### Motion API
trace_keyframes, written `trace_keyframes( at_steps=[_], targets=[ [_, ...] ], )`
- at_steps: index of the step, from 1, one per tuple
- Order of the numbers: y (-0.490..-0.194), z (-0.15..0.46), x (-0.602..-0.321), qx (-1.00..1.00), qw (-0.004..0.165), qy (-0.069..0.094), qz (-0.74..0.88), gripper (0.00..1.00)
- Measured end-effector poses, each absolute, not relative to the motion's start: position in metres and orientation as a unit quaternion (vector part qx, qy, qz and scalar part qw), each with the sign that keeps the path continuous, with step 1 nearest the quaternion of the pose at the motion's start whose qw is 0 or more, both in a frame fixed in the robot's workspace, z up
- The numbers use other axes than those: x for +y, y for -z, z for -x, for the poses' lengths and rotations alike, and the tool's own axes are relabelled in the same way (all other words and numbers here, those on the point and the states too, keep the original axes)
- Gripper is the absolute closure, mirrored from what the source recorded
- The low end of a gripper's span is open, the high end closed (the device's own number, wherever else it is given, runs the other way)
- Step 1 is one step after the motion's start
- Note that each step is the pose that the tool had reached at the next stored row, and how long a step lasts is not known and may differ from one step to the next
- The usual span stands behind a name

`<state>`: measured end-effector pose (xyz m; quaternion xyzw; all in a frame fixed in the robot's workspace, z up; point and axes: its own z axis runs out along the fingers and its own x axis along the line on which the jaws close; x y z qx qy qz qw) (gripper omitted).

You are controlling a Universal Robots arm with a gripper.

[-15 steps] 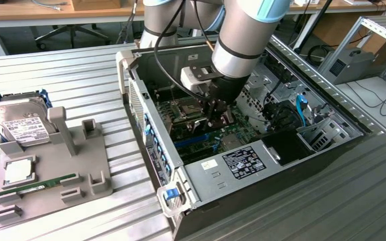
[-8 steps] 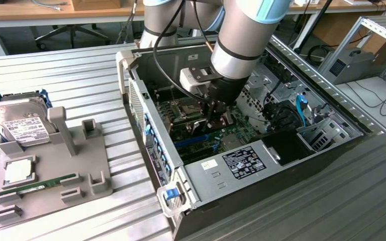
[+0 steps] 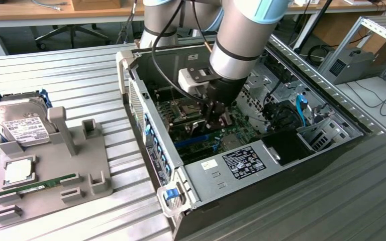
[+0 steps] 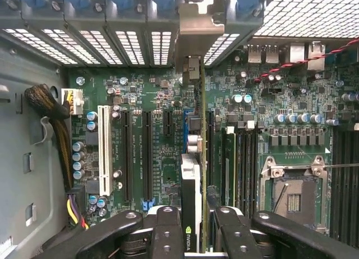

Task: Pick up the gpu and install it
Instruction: 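Insert the gpu into the slot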

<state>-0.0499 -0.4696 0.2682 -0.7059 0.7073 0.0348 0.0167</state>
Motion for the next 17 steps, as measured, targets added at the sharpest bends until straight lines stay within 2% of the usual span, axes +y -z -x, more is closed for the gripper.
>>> trace_keyframes(
  at_steps=[17],
  targets=[
    [-0.2683,0.0531,-0.4708,0.707,0.017,-0.035,0.706,0.73]
  ],
)
